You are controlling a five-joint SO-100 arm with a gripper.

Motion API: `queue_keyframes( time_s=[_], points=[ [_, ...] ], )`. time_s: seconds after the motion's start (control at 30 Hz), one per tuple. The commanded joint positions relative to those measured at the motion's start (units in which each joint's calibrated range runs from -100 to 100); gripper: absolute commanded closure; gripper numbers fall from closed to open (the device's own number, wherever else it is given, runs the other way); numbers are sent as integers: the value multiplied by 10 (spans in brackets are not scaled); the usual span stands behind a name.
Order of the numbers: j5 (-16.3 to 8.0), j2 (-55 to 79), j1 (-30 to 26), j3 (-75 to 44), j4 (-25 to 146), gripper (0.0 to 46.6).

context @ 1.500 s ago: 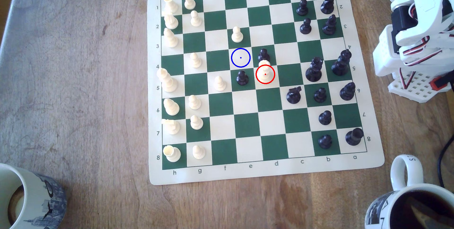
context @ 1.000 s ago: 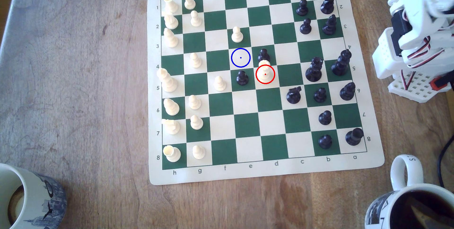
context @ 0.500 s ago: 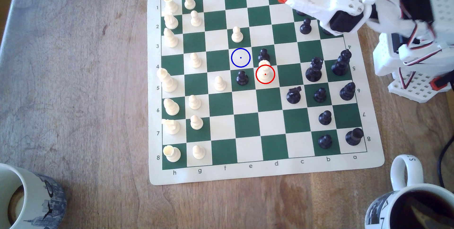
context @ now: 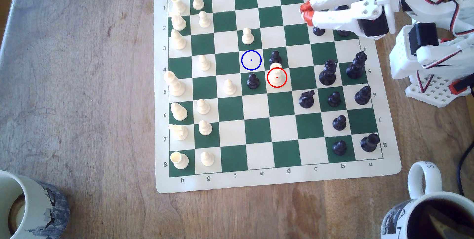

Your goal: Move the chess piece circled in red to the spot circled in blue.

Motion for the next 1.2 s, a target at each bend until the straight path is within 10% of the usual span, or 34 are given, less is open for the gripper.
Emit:
queue_keyframes(
  time_s=[0.0, 0.57, 1.17],
  points=[
    [-14, 149, -12, -157, 85, 422],
    [-42, 374, -18, -241, 140, 306],
    [-25, 533, -29, -300, 81, 306]
  ],
)
